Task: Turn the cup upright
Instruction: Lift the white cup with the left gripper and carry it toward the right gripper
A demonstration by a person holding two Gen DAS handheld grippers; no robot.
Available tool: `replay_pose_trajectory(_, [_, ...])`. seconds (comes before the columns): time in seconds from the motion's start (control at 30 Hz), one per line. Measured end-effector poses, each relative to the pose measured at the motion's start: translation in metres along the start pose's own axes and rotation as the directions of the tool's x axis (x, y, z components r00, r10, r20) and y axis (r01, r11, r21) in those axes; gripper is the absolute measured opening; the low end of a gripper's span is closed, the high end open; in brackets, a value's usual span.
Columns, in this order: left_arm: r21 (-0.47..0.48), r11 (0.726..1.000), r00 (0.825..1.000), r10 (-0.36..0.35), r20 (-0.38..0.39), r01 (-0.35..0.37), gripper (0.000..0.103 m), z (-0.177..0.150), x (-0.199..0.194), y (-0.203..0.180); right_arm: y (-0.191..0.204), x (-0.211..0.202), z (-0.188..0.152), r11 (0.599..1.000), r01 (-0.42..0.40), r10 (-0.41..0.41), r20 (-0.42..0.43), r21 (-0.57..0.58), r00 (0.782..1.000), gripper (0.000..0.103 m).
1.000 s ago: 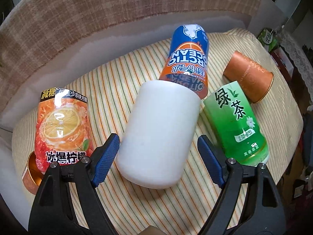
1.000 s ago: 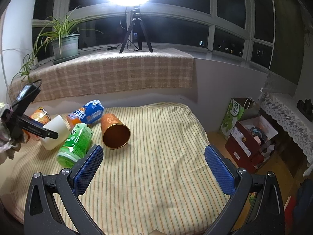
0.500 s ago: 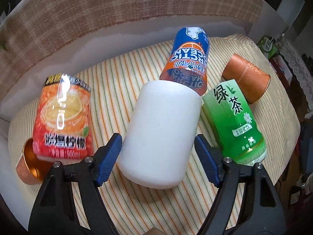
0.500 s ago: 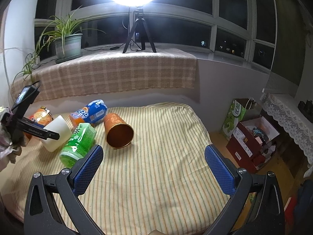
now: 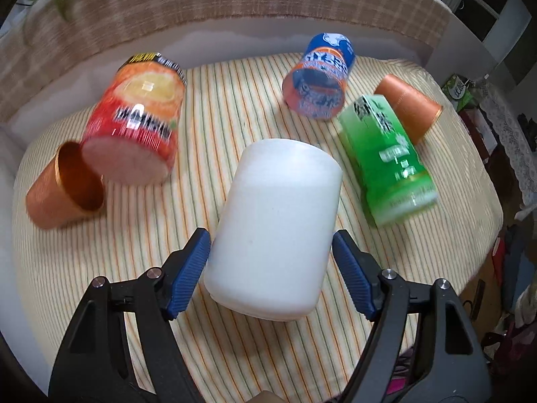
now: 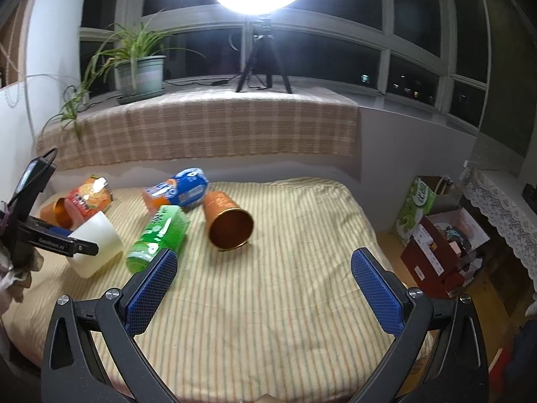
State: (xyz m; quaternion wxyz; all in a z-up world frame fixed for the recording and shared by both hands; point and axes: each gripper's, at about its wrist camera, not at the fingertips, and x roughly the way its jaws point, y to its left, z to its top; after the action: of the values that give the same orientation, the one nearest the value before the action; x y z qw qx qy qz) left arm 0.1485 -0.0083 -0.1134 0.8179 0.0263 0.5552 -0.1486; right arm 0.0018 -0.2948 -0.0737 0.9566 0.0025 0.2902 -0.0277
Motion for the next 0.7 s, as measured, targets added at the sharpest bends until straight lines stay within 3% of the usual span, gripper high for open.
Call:
replay_pose_trajectory(0.3, [-0.008, 1.000, 1.000, 0.002, -0.002, -0.002, 0.077, -0.028, -0.010, -0.006, 0.028, -0.007, 0.002, 0.989, -0.083, 0.083, -0.003, -0.122, 0.997, 0.103])
replay_pose_trajectory(0.47, [-0.008, 1.000, 1.000, -0.008, 0.008, 0.008, 0.077, -0.035, -0.011, -0.004, 0.056, -0.008, 0.001, 0.957, -0.098, 0.098, -0.014, -0.273, 0.995, 0.103])
replay_pose_trajectory(0.7, [-0.027, 1.000, 1.000, -0.017, 0.016, 0.017, 0.079, -0.041, -0.023, 0.004, 0.080, 0.002, 0.004, 0.942, -0.224, 0.192, -0.147, -0.249, 0.970, 0.103])
